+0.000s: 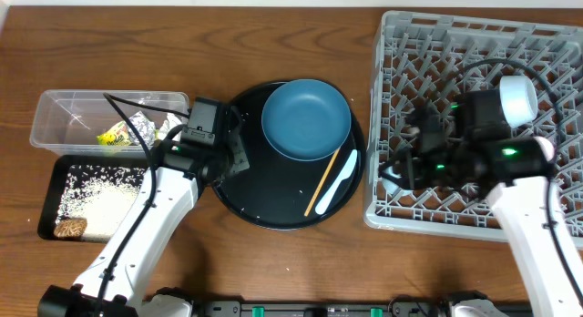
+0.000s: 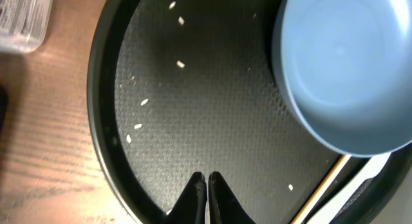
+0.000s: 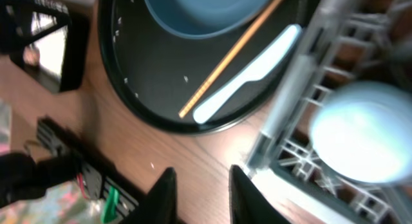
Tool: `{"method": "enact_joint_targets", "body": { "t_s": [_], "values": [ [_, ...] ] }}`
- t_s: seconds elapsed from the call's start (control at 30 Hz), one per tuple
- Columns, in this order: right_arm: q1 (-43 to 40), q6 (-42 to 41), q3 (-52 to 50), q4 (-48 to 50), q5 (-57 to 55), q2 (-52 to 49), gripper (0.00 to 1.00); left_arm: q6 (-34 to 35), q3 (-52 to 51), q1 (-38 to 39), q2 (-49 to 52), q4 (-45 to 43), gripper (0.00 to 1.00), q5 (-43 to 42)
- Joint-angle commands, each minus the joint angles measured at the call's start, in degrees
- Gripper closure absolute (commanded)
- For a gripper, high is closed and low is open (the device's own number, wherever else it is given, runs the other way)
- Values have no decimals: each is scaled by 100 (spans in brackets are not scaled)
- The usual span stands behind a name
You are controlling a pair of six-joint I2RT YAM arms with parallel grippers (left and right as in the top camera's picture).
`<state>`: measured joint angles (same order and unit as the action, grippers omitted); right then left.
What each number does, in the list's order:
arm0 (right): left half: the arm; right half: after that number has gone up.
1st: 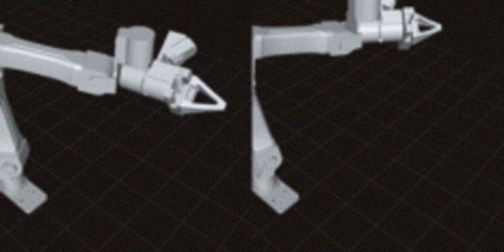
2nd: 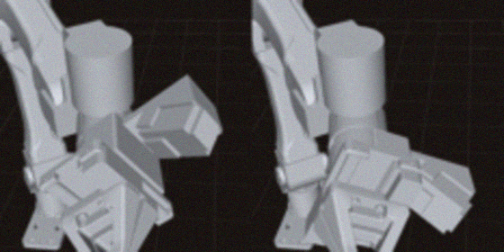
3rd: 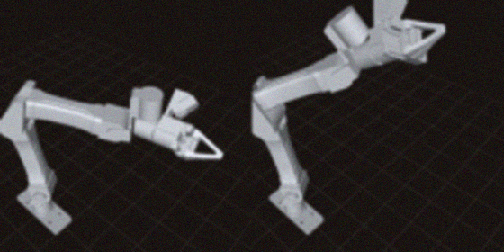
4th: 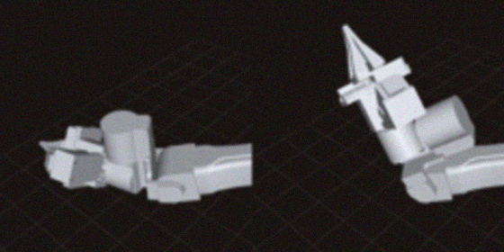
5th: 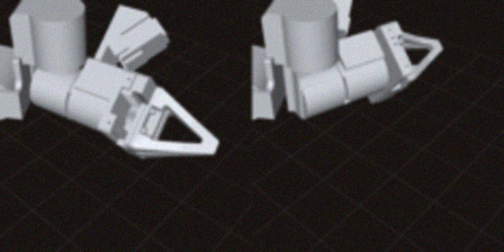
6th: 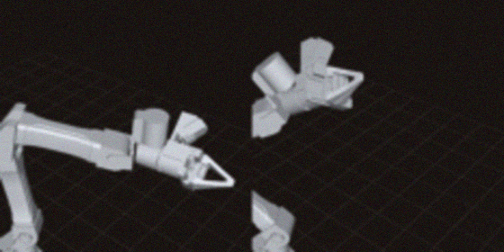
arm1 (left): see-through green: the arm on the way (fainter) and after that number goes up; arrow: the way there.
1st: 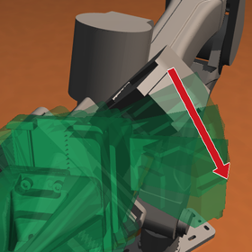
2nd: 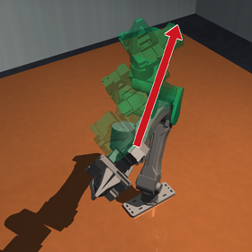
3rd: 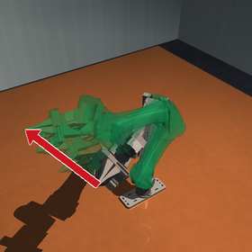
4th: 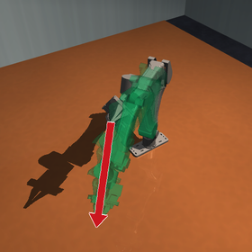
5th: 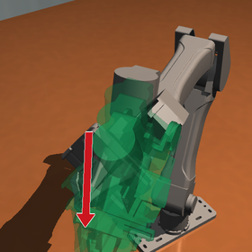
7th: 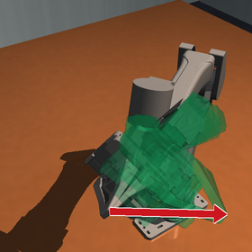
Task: Sort waste into correct bins and load items into the dishwasher rack
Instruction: 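Move the right gripper to the right edge of the blue plate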
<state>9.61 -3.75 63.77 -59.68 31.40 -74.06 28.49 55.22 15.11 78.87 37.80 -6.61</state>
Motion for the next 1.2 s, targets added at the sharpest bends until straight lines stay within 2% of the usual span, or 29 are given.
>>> {"method": "enact_joint_targets", "body": {
  "t_s": [0.0,0.2,0.5,1.17],
  "values": [
    [527,-619,-435,503,-199,-164,84,-42,24,13,0,164,94,111],
    [1338,-1019,-772,1086,-1123,-527,92,-42,24,13,0,310,94,111],
    [1928,-1357,-774,793,-2533,-772,93,-42,24,13,0,358,94,111],
    [1982,-1493,-776,247,-3036,-774,96,-44,24,13,0,420,94,114]
  ]
}}
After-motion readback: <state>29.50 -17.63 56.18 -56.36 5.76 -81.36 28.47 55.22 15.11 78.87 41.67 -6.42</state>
